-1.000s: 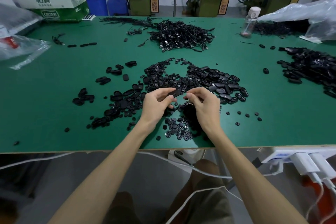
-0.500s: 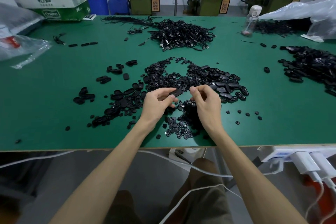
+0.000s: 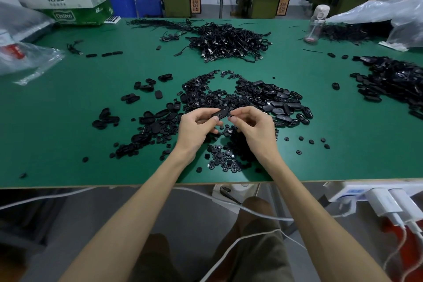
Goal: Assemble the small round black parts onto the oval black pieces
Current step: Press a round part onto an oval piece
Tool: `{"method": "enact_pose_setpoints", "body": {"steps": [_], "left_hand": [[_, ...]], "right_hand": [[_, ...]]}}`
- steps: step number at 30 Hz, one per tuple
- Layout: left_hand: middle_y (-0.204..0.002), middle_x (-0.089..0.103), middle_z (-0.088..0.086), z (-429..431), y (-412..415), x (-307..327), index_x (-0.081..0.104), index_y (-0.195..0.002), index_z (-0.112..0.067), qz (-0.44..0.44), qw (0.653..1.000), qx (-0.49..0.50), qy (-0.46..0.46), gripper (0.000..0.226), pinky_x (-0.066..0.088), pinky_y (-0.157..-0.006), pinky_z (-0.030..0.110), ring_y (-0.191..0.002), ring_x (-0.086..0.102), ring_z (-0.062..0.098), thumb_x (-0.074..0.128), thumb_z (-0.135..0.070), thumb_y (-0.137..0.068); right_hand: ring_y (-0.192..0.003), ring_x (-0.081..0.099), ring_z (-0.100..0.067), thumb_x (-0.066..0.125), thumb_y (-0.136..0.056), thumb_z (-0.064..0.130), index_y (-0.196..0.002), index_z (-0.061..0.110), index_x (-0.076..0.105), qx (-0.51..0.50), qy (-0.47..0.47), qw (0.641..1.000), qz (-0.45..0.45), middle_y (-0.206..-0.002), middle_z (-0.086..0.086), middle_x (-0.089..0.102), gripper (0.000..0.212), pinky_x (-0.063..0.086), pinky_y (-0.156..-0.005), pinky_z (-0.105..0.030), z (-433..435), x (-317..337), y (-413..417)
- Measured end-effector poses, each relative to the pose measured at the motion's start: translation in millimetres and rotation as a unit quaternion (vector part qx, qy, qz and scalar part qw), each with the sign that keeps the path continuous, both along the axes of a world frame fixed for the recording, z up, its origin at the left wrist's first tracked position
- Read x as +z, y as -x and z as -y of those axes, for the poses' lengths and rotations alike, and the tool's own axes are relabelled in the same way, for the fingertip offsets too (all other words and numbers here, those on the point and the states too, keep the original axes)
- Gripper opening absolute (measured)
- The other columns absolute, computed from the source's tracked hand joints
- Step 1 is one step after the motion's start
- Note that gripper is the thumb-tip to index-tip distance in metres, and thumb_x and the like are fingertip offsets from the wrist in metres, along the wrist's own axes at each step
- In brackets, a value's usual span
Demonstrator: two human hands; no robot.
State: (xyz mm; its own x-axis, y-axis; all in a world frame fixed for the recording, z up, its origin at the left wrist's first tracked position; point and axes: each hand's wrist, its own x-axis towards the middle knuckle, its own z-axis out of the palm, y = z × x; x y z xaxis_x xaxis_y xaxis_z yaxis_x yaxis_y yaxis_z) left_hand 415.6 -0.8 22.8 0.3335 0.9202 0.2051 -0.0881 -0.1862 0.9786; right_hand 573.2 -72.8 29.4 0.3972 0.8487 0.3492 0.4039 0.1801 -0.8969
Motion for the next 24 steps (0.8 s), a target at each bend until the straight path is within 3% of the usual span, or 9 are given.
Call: {"method": "enact_pose_setpoints", "body": {"steps": [5, 10, 16, 24], "left_hand": [[-0.088, 0.080, 0.002, -0.3, -1.3, -0.6, 0.076, -0.105, -0.013, -0.008, 1.000, 0.001, 0.001, 0.022, 0.061, -0.069, 0.026, -0.086, 0.078, 0.022, 0.069, 0.004, -0.094], [-0.091, 0.079, 0.006, -1.9, -1.1, -1.5, 0.075, -0.109, -0.008, -0.010, 1.000, 0.000, 0.001, 0.020, 0.061, -0.070, 0.027, -0.086, 0.078, 0.021, 0.069, 0.003, -0.094], [-0.091, 0.079, 0.010, -2.4, -0.8, -2.4, 0.075, -0.115, -0.004, -0.025, 1.000, -0.005, -0.005, 0.022, 0.061, -0.072, 0.029, -0.088, 0.078, 0.025, 0.071, 0.002, -0.093], [-0.094, 0.079, 0.011, 1.5, -1.4, 0.5, 0.075, -0.114, -0.002, -0.031, 0.999, -0.021, -0.014, 0.023, 0.060, -0.070, 0.026, -0.088, 0.077, 0.021, 0.072, 0.002, -0.092]], "right_hand": [[-0.090, 0.072, -0.010, 0.076, -0.092, 0.009, -0.102, 0.014, 0.076, 0.006, 0.001, 1.000, 0.016, -0.092, 0.005, 0.078, 0.011, 0.057, -0.088, -0.031, 1.1, 2.3, 1.8], [-0.084, 0.068, -0.002, 0.077, -0.090, 0.010, -0.100, 0.015, 0.078, 0.006, 0.000, 0.999, 0.052, -0.088, 0.010, 0.076, 0.011, 0.049, -0.082, -0.017, -0.3, 2.2, 3.8], [-0.084, 0.067, -0.004, 0.076, -0.092, 0.012, -0.100, 0.018, 0.080, 0.010, 0.005, 0.998, 0.056, -0.090, 0.009, 0.077, 0.011, 0.050, -0.080, -0.018, 0.7, 3.6, 3.6], [-0.081, 0.064, 0.003, 0.076, -0.092, 0.011, -0.103, 0.014, 0.074, -0.027, 0.009, 0.996, 0.088, -0.088, 0.009, 0.073, 0.012, 0.044, -0.075, -0.008, 0.2, 2.3, 7.3]]}}
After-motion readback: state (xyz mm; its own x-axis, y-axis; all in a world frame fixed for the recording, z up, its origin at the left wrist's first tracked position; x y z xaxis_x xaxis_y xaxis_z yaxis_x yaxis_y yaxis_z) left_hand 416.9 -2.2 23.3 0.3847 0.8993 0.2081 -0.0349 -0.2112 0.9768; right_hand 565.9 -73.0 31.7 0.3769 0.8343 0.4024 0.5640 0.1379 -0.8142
